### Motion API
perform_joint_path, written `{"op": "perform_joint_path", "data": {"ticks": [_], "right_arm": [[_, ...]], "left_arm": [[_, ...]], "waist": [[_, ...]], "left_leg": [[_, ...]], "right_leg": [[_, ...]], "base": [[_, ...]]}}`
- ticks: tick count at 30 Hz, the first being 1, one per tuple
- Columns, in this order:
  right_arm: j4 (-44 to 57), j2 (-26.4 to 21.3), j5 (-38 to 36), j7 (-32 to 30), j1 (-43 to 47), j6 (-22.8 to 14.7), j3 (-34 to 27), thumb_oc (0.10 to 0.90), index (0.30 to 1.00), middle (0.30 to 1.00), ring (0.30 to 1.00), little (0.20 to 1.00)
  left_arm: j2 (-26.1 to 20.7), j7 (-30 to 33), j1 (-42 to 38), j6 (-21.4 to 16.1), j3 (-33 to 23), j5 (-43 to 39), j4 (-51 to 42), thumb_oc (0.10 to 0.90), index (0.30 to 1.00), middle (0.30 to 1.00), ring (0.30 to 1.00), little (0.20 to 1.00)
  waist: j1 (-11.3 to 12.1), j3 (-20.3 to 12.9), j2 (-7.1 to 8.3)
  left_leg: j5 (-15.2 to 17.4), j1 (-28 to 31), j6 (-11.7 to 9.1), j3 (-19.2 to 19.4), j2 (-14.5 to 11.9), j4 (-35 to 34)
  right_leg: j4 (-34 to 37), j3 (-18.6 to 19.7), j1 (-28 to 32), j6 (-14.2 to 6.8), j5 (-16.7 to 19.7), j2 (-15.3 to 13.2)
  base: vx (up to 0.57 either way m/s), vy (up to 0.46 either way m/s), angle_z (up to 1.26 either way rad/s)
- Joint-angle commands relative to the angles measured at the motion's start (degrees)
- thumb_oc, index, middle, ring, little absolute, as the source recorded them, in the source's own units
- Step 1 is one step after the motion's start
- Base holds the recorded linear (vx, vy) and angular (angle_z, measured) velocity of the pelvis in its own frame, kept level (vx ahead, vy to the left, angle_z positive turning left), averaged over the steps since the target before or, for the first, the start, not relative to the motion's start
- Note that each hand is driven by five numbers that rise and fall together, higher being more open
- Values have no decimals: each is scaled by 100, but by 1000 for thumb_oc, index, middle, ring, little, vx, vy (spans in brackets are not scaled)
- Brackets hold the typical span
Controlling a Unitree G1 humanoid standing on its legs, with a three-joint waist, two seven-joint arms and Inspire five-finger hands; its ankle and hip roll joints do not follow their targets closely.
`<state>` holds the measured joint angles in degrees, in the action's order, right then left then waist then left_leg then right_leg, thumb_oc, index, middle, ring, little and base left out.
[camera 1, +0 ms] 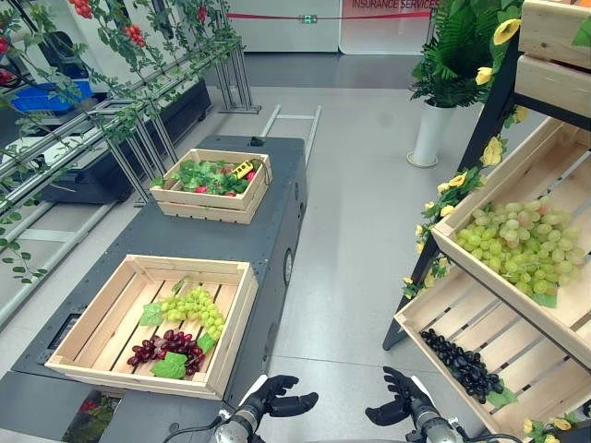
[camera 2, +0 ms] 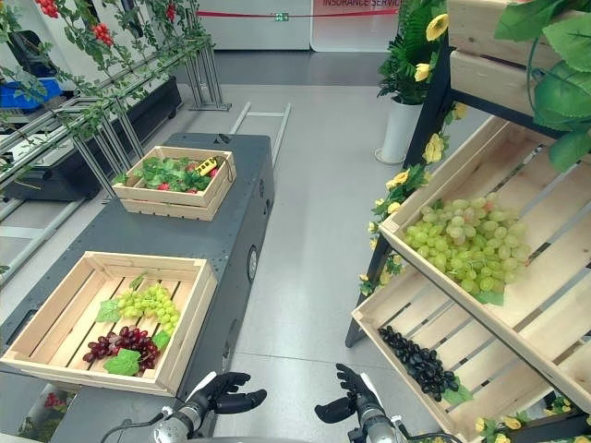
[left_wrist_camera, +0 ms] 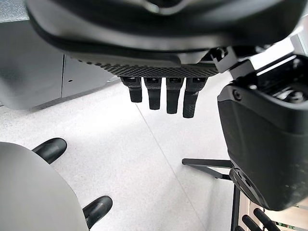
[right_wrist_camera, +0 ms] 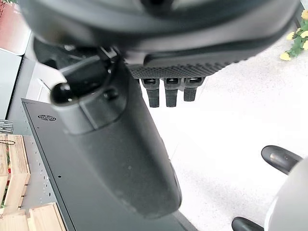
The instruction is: Pick up the fruits from the basket on one side to the basket on the other side
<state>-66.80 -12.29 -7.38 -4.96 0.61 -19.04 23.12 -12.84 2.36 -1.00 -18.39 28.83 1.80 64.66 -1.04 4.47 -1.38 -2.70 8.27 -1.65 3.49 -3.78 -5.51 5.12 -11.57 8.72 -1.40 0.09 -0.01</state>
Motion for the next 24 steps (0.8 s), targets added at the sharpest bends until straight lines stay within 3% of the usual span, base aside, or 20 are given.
{"op": "perform_joint_path", "data": {"ticks": [1, 11, 17, 19, 22, 24], "right_arm": [[-77, 136, -259, 82, 564, -267, -24, 800, 900, 900, 900, 900], [-29, 159, -403, 33, 617, -282, 9, 800, 900, 900, 900, 900], [-54, 122, -262, 152, 573, -317, 25, 800, 900, 900, 900, 900], [-21, 44, -168, 44, 546, -297, -28, 800, 900, 900, 900, 900], [-45, -68, -456, -133, 646, -343, -166, 800, 900, 900, 900, 900], [-46, -81, -515, -226, 697, -293, -217, 800, 900, 900, 900, 900]], "left_arm": [[79, 169, -587, -288, 171, 218, 140, 800, 900, 900, 900, 900], [51, 393, -666, -349, 249, 298, 54, 800, 900, 900, 900, 900], [38, 876, -551, -619, 141, 689, 75, 800, 900, 900, 900, 900], [24, 855, -606, -615, 64, 693, -5, 800, 900, 900, 900, 900], [28, 754, -838, -585, 218, 868, -19, 800, 900, 900, 900, 900], [58, 717, -900, -565, 263, 880, 52, 800, 900, 900, 900, 900]], "waist": [[32, 324, 75], [54, 407, -16], [106, 369, -13], [86, 409, 31], [20, 517, 14], [16, 542, 14]], "left_leg": [[883, 223, 339, 268, 539, 51], [823, 167, 309, 280, 530, 51], [917, 120, 308, 112, 643, 343], [860, -21, 201, 368, 501, 569], [535, -153, 16, 644, 225, 304], [543, -181, 31, 646, 236, 314]], "right_leg": [[-294, -3, 136, -118, -587, -94], [-303, -84, 89, -86, -599, -109], [-271, 63, 99, -27, -578, -101], [-370, -73, 83, 1, -577, -169], [-523, -199, 30, -3, -681, -232], [-545, -257, 13, -42, -672, -307]], "base": [[-49, -52, 1], [-33, -52, 1], [1, 0, 1], [-5, 173, 8], [-29, 236, 31], [23, 222, 43]]}}
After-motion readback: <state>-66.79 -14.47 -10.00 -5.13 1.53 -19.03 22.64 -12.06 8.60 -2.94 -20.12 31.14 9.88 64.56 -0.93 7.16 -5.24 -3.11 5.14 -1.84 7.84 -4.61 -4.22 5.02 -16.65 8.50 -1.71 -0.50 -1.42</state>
